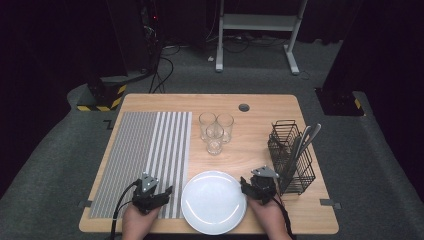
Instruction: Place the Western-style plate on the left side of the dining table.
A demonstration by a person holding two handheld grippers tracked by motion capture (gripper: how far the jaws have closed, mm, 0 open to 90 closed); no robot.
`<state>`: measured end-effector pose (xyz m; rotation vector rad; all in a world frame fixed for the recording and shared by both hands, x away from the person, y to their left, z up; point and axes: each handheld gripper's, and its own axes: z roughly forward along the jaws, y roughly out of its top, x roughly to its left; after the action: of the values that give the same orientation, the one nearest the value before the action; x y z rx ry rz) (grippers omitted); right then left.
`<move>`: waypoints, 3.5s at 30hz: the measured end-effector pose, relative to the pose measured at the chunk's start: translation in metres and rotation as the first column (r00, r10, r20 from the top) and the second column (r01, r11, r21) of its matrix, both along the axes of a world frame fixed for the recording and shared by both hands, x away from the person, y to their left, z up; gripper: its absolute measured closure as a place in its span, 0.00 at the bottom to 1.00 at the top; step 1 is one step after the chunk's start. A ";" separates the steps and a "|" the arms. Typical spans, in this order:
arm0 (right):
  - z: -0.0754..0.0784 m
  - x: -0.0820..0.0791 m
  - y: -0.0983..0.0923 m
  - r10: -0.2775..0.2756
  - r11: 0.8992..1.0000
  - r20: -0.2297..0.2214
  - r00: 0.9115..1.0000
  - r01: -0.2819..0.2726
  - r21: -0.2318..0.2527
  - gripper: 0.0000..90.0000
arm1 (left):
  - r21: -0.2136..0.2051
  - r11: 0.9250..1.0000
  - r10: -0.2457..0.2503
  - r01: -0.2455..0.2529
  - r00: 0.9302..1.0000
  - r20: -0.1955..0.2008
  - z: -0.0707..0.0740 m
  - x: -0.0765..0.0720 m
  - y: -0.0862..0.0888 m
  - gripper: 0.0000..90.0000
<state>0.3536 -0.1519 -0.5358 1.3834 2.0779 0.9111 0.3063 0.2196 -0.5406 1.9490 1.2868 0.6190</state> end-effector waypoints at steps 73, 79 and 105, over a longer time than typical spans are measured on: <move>0.026 -0.036 -0.004 0.175 0.968 0.093 0.980 -0.188 0.168 0.62 | 0.008 1.000 0.012 -0.012 1.000 -0.004 0.000 -0.002 -0.001 0.34; 0.024 -0.039 -0.002 0.186 0.965 0.088 0.979 -0.199 0.171 0.64 | 0.004 1.000 0.011 -0.011 1.000 -0.009 0.001 -0.002 0.000 0.34; 0.017 -0.037 -0.002 0.217 0.943 0.010 0.976 -0.213 0.258 0.66 | -0.139 0.986 -0.089 0.089 0.996 0.009 0.018 -0.011 -0.003 0.46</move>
<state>0.3161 -0.1538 -0.5184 1.3077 2.2181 1.3035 0.2950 0.2166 -0.5230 1.8785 1.2015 0.4749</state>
